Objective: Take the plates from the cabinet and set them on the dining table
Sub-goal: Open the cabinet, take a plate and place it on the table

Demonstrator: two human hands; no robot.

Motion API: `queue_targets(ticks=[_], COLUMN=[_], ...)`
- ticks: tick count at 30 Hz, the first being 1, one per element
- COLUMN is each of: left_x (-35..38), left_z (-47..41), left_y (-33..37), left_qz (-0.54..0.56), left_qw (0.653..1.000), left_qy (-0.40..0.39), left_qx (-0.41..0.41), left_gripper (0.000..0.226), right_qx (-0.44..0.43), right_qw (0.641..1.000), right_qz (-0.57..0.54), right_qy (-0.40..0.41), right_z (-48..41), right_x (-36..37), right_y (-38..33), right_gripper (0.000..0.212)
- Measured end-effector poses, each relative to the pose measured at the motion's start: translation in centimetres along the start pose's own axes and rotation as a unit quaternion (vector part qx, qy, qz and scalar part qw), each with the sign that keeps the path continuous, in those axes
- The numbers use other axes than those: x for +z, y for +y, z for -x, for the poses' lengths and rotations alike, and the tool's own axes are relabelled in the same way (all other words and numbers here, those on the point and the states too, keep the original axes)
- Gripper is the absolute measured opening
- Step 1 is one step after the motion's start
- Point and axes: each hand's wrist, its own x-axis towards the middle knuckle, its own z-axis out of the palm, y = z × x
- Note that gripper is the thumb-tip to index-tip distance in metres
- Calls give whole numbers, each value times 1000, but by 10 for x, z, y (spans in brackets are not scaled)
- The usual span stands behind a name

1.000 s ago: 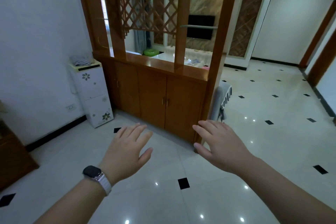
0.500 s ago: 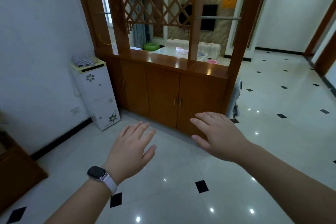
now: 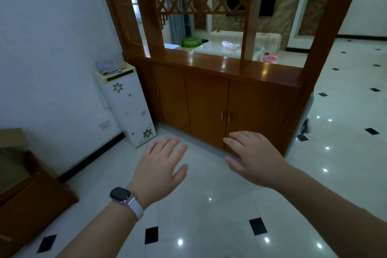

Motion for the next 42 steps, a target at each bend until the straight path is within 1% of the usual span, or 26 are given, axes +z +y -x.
queue_targets(ticks=[3,7,11,14,18,20,23,29,32,38,42], left_x=[20,47,70,86,104,116,142,212,239,286,308], left_z=[-45,-106,-152,-175,-204,-221,-246,-313,-344,-393,-419], left_y=[-14,-30,-37,-45,-66,-80,-100,-155,-185,-241,-257], left_qz=[-7,-11,-16,-9,-5,-1,18,85,116,132,154], left_qw=[1000,1000,1000,1000,999,999,998,991,985,976,968], left_qy=[-8,-11,-8,-11,-21,-19,-7,-6,-18,-47,-59], left_qx=[3,12,18,24,32,39,60,104,127,168,190], left_gripper=[45,45,44,43,43,43,44,42,42,44,43], right_qx=[11,13,18,21,16,21,50,115,165,239,258], right_qw=[1000,1000,1000,999,1000,999,998,993,985,969,964], right_qz=[-16,-24,-12,-6,-16,-22,-28,13,27,36,27], right_qy=[-6,-10,-14,-26,-15,-23,-26,-26,-34,-59,-61], right_z=[-41,-85,-126,-151,-182,-198,-225,-281,-314,-376,-400], right_x=[12,15,23,30,40,46,59,82,89,105,115], right_y=[29,70,107,122,130,135,141,150,148,142,138], right_gripper=[67,73,70,68,65,67,65,54,55,59,55])
